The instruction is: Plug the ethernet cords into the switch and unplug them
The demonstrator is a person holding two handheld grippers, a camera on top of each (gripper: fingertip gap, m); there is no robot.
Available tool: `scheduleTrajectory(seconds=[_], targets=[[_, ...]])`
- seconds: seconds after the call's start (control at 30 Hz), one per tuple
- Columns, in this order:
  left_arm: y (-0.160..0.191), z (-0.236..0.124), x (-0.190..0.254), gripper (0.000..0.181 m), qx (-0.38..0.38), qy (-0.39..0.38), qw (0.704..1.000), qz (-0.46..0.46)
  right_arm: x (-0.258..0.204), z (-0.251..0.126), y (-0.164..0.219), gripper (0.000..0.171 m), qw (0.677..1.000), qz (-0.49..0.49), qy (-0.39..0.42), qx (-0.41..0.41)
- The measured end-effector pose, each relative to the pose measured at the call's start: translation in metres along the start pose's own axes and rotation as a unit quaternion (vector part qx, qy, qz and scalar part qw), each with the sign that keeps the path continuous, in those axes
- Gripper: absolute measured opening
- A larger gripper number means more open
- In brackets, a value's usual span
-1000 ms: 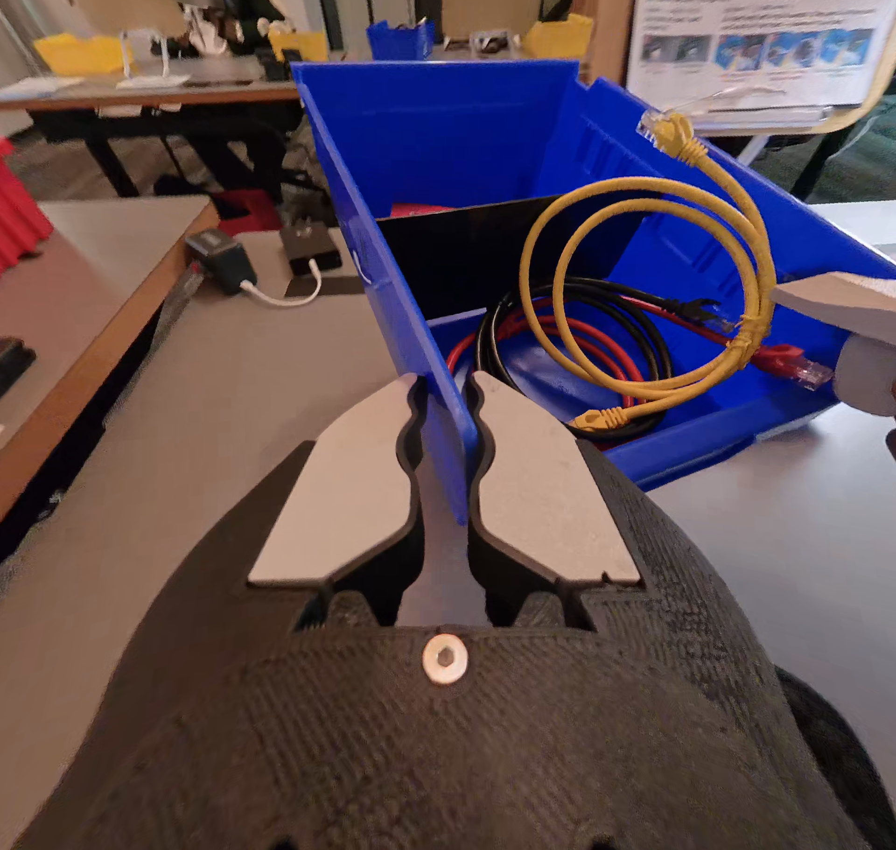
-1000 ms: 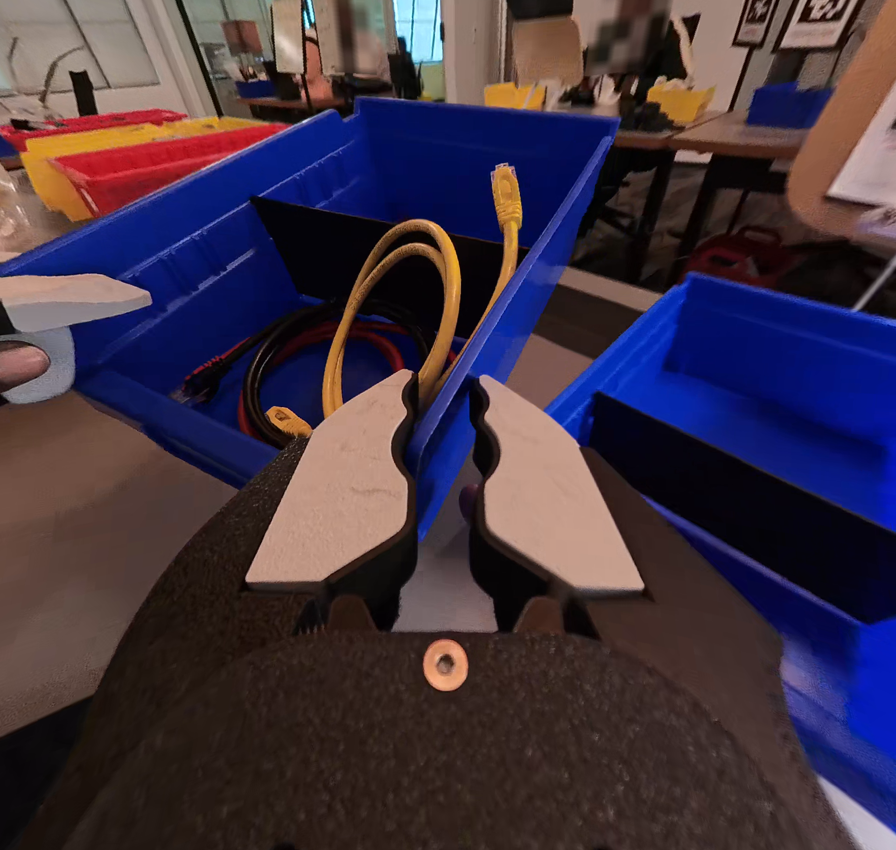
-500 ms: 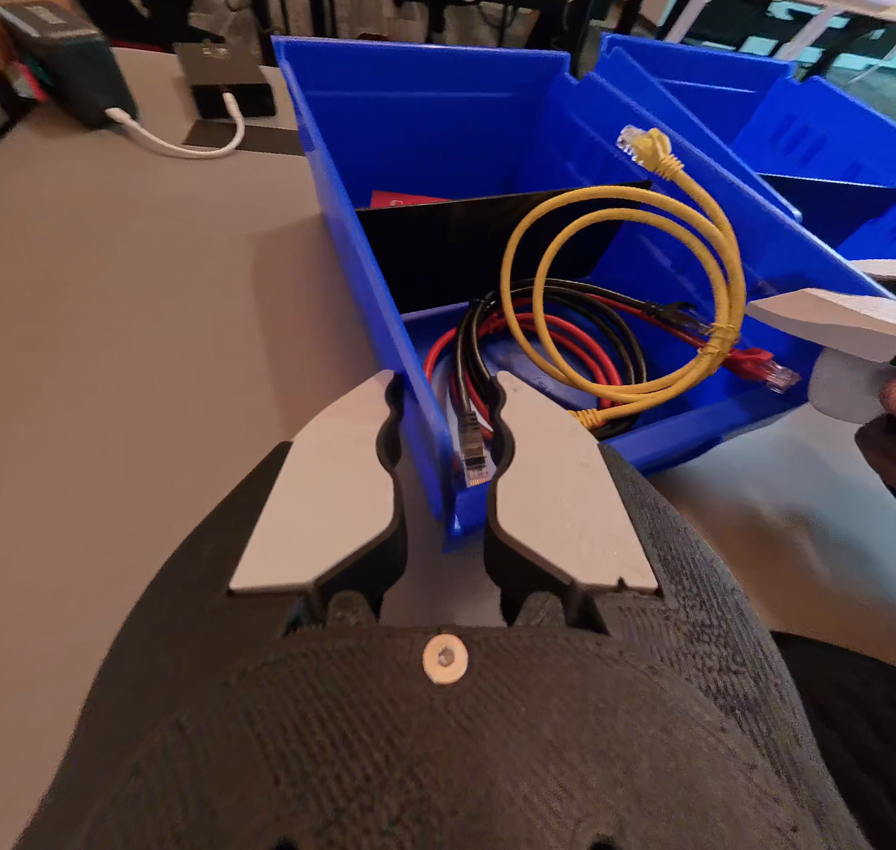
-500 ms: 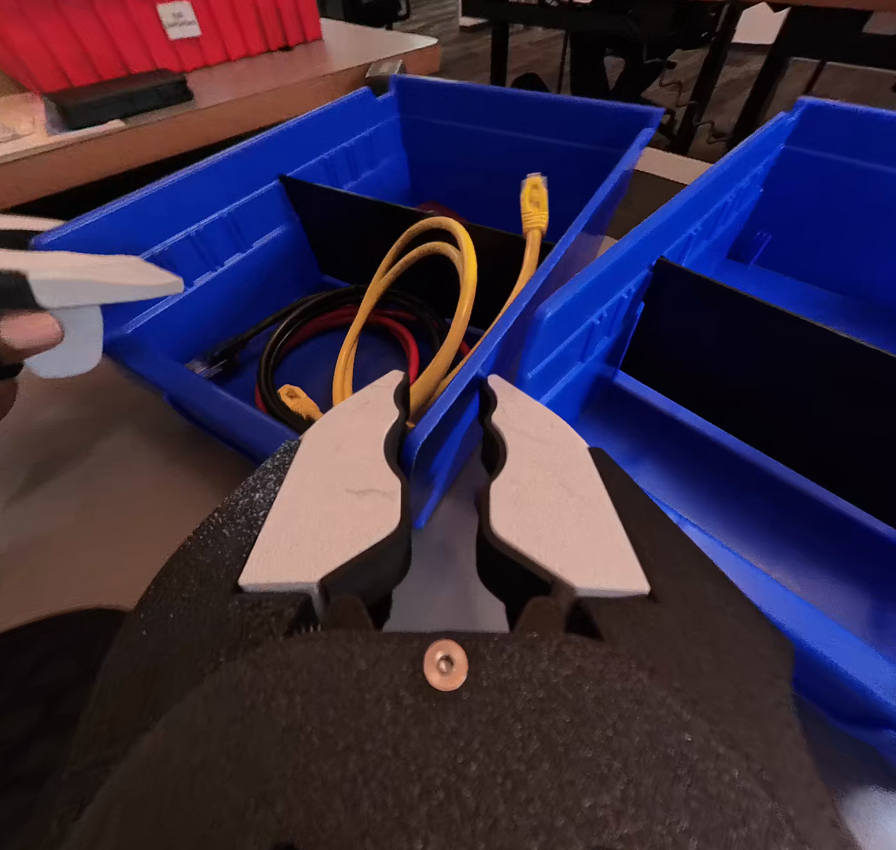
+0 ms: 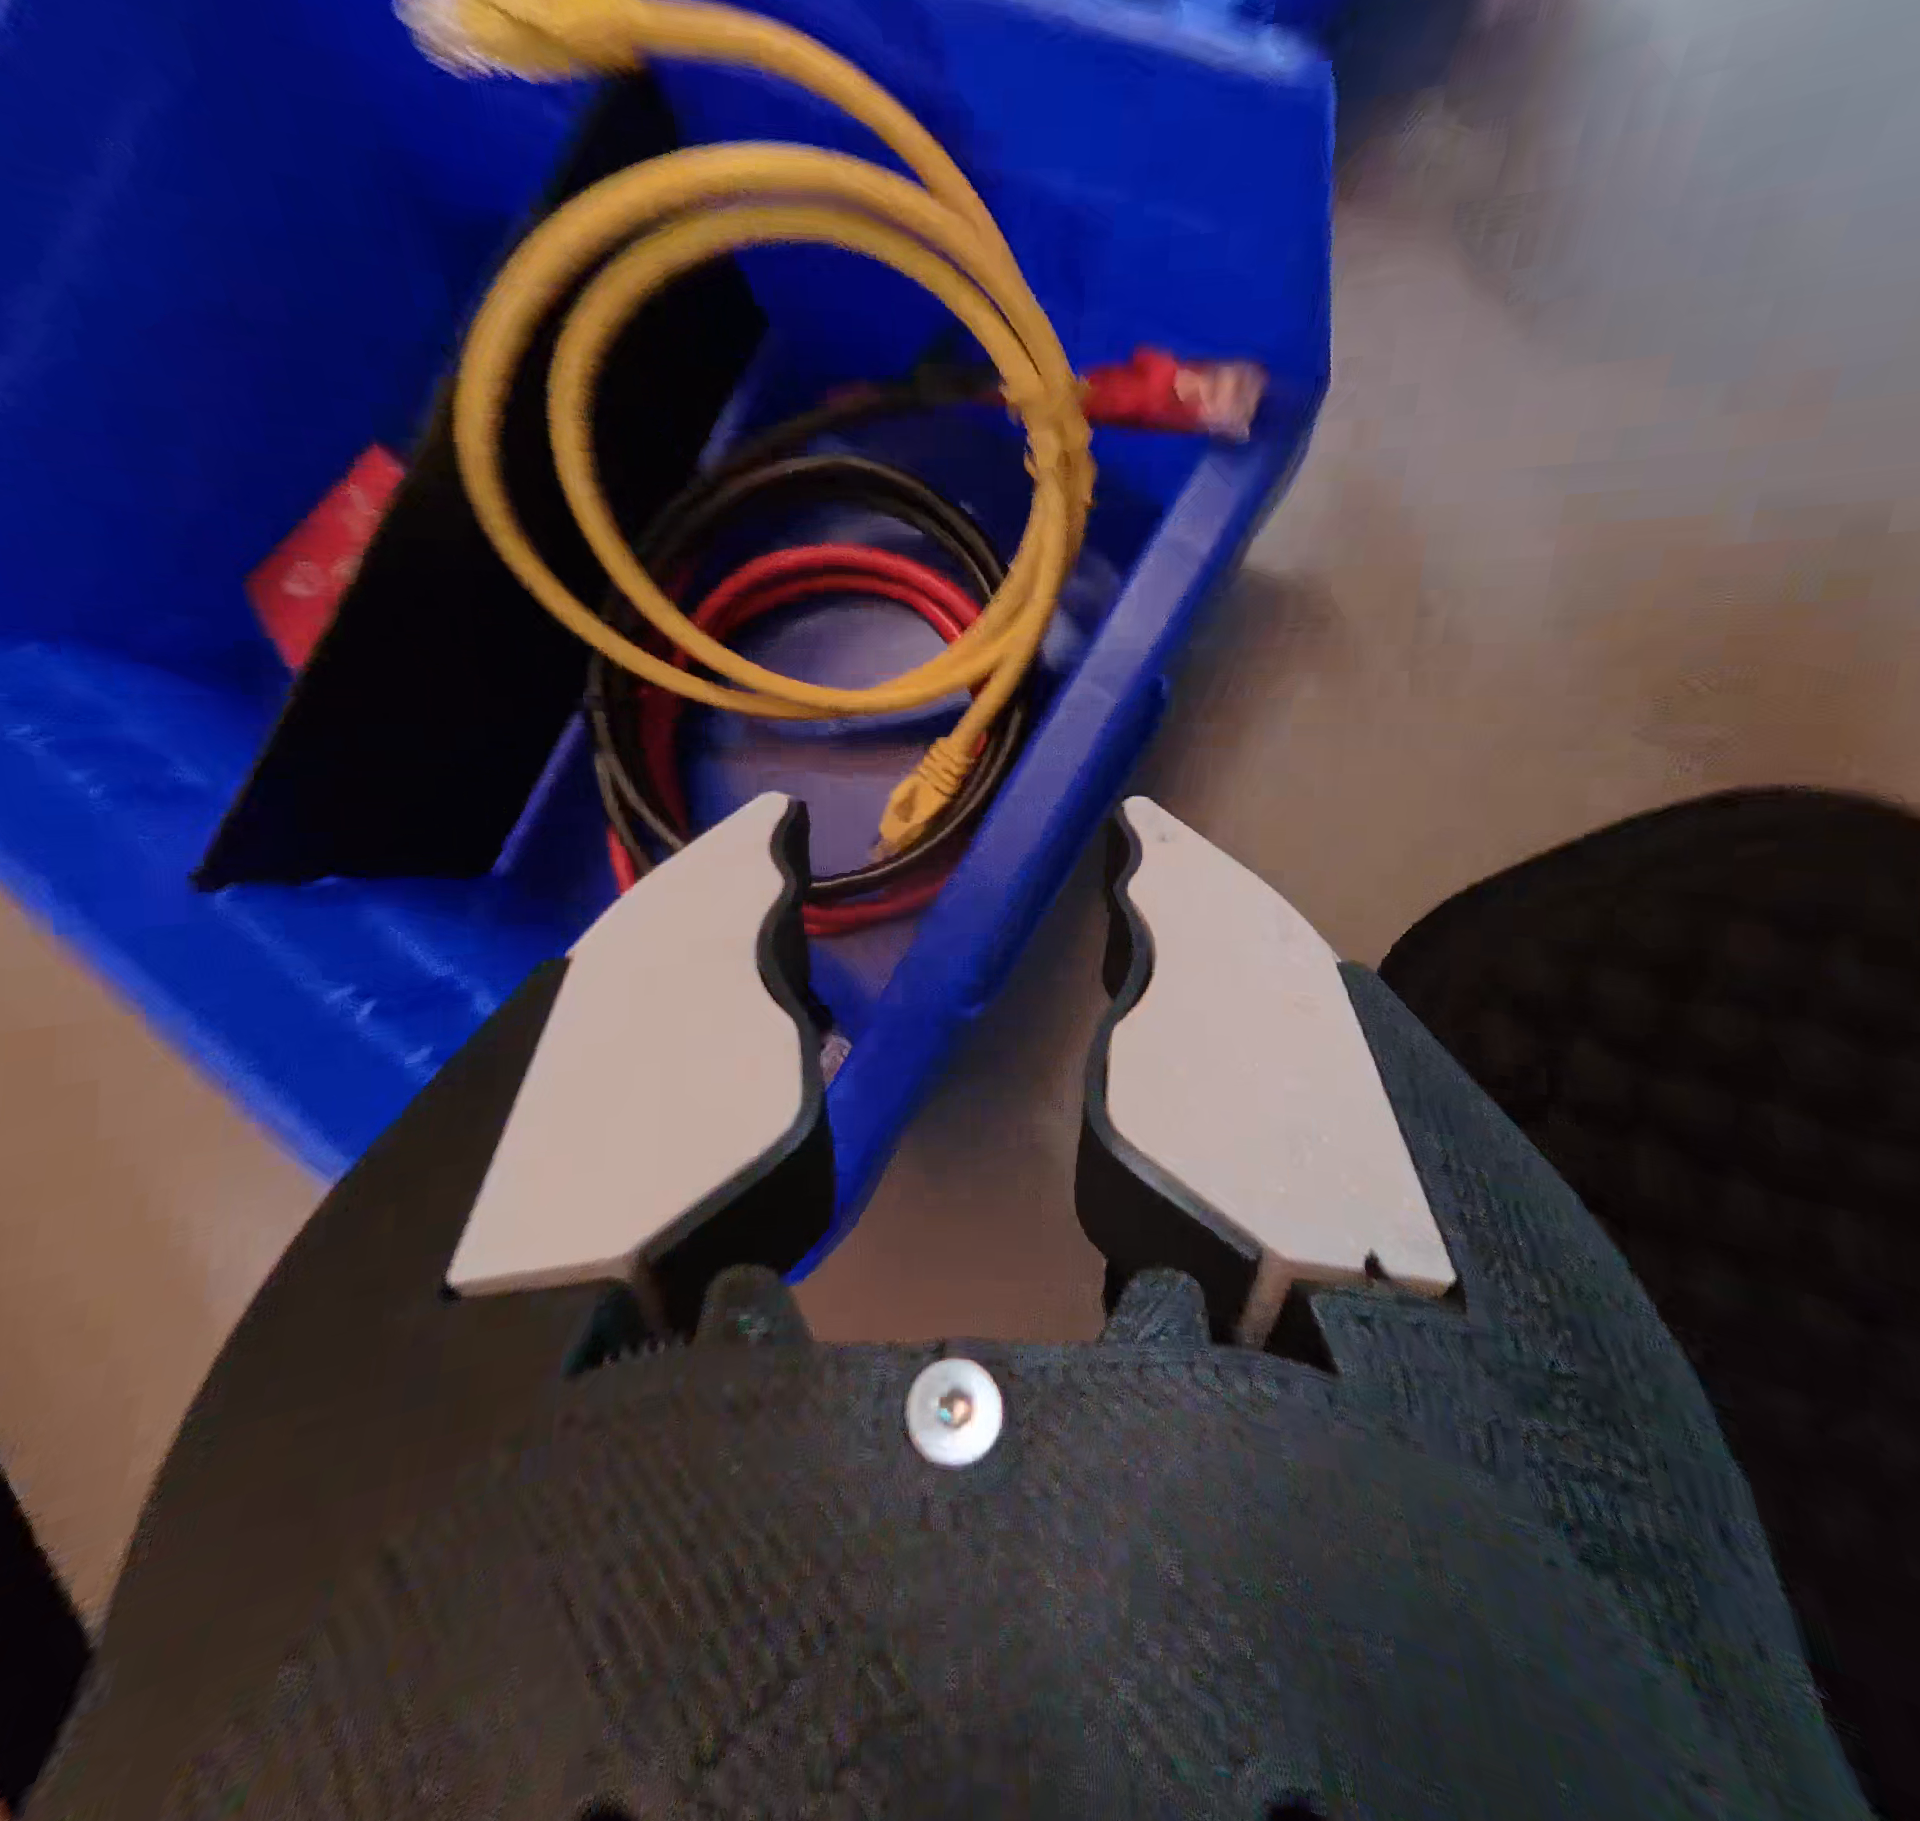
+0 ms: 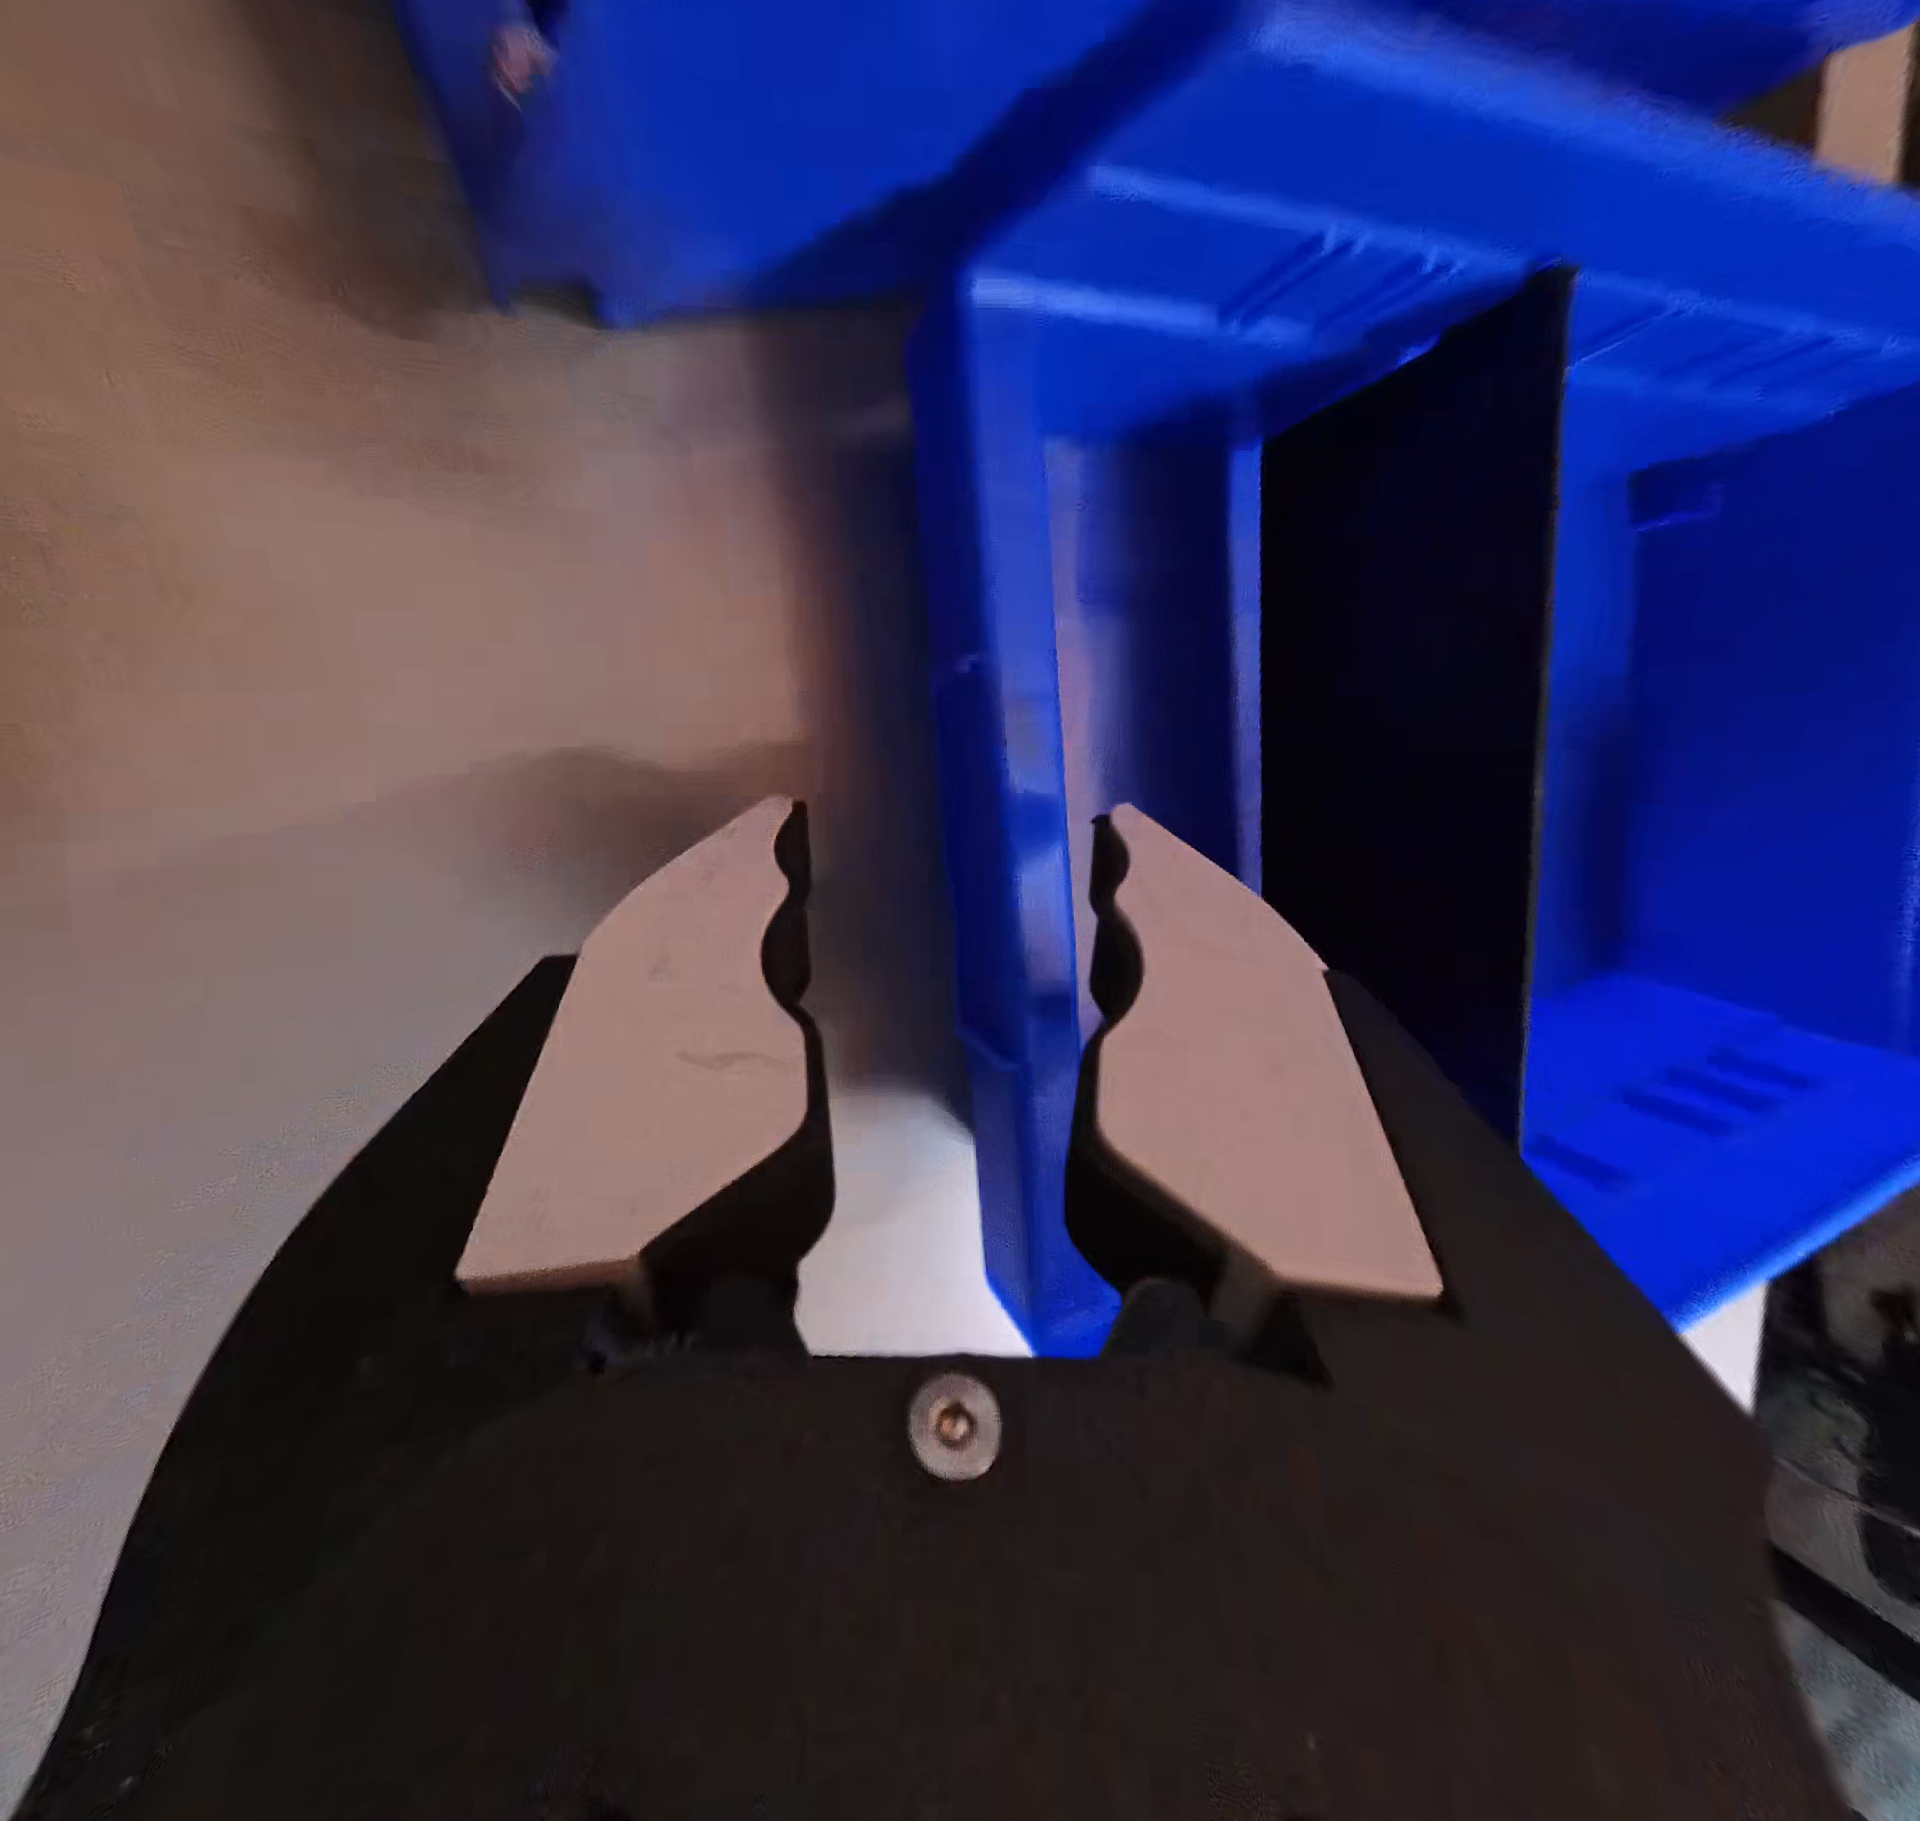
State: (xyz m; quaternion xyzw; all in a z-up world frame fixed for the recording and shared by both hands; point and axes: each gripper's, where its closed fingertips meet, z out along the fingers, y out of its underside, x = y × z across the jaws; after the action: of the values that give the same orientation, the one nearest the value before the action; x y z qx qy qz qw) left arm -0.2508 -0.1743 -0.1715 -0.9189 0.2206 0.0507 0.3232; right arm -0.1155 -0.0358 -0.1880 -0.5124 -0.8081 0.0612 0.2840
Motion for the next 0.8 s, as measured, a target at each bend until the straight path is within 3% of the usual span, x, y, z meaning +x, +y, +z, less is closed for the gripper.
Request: scheduleTrajectory(seconds=[0.03, 0.1, 0.17, 0.23, 0.4, 0.8], targets=[[0.004, 0.01, 0.004, 0.057, -0.027, 0.013, 0.999, 0.018, 0.002, 0.01, 0.006, 0.051, 1.0, -0.001, 0.002, -0.015], [0.012, 0.027, 0.008, 0.059, -0.07, 0.031, 0.996, 0.044, 0.006, 0.026, 0.019, 0.047, 0.999, 0.0, 0.0, -0.044], [0.022, 0.038, 0.008, 0.055, -0.117, 0.037, 0.99, 0.075, 0.01, 0.032, 0.03, 0.03, 0.998, 0.002, 0.014, -0.062], [0.025, 0.044, 0.01, 0.051, -0.139, 0.05, 0.983, 0.105, 0.003, 0.026, 0.035, 0.029, 0.998, 0.006, -0.002, -0.063], [0.019, 0.049, 0.017, 0.032, -0.142, 0.065, 0.977, 0.144, -0.016, 0.0, 0.067, 0.028, 0.997, 0.028, 0.008, -0.065], [0.002, 0.059, 0.024, 0.028, -0.11, 0.06, 0.983, 0.134, -0.027, -0.075, 0.218, 0.029, 0.978, 0.146, 0.082, -0.126]])
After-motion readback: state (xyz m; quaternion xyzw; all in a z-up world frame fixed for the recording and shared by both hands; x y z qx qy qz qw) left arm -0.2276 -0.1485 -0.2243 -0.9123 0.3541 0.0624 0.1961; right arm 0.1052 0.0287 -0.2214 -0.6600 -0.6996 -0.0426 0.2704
